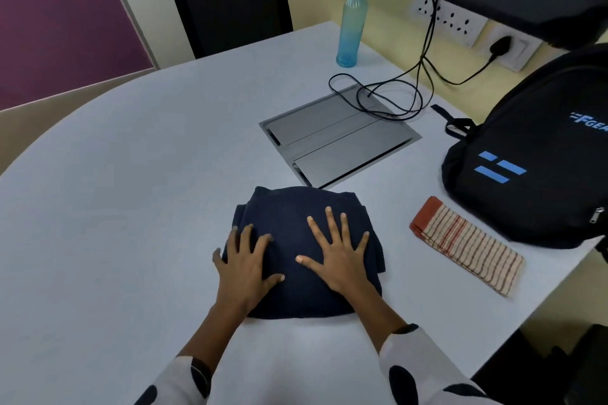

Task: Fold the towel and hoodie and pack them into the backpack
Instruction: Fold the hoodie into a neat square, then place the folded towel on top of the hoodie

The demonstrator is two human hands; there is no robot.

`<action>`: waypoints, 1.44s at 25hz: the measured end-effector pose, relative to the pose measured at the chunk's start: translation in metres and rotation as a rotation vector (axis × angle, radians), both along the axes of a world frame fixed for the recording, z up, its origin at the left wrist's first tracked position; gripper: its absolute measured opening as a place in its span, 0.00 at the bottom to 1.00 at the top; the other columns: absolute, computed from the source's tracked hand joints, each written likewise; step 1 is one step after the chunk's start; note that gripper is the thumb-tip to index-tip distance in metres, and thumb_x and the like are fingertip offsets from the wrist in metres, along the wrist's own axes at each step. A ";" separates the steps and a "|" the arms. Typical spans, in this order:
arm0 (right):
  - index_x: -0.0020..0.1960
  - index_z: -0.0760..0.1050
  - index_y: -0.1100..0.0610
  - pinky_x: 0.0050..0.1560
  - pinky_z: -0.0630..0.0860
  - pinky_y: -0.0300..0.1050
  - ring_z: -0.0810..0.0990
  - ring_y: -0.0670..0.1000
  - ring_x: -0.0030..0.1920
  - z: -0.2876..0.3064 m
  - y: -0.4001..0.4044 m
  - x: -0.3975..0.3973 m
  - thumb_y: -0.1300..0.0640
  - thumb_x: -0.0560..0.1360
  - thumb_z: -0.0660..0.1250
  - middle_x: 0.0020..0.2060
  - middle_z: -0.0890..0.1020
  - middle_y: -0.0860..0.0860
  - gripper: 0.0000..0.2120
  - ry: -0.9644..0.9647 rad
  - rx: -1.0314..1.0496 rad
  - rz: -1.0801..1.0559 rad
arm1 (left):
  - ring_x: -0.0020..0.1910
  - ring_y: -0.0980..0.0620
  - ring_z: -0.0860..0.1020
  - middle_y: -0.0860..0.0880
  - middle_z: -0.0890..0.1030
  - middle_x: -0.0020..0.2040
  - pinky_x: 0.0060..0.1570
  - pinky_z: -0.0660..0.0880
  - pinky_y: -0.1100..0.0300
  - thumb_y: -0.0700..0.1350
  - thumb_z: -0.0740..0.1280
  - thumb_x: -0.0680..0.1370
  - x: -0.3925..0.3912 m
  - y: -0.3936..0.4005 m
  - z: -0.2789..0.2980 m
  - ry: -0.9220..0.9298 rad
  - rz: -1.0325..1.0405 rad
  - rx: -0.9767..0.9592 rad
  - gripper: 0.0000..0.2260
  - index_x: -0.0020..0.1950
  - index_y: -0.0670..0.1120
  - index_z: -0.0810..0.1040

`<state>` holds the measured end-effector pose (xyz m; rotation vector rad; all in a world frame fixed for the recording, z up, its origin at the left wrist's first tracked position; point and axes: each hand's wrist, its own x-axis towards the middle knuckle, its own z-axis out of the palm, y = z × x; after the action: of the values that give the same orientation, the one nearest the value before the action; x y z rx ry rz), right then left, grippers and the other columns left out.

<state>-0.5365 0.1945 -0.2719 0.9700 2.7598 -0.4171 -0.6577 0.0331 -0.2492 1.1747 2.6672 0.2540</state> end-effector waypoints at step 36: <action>0.65 0.72 0.61 0.52 0.73 0.45 0.78 0.57 0.52 0.046 0.192 0.141 0.64 0.78 0.60 0.54 0.80 0.58 0.16 0.582 -0.186 -0.641 | 0.75 0.39 0.35 0.56 0.21 0.67 0.68 0.59 0.31 0.78 0.54 0.53 0.051 0.080 -0.009 -0.400 -0.151 -0.247 0.52 0.67 0.67 0.28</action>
<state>-0.3951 0.3867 -0.2257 1.9256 2.7041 -1.1924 -0.6069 0.1129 -0.2583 1.1050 2.1829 0.1141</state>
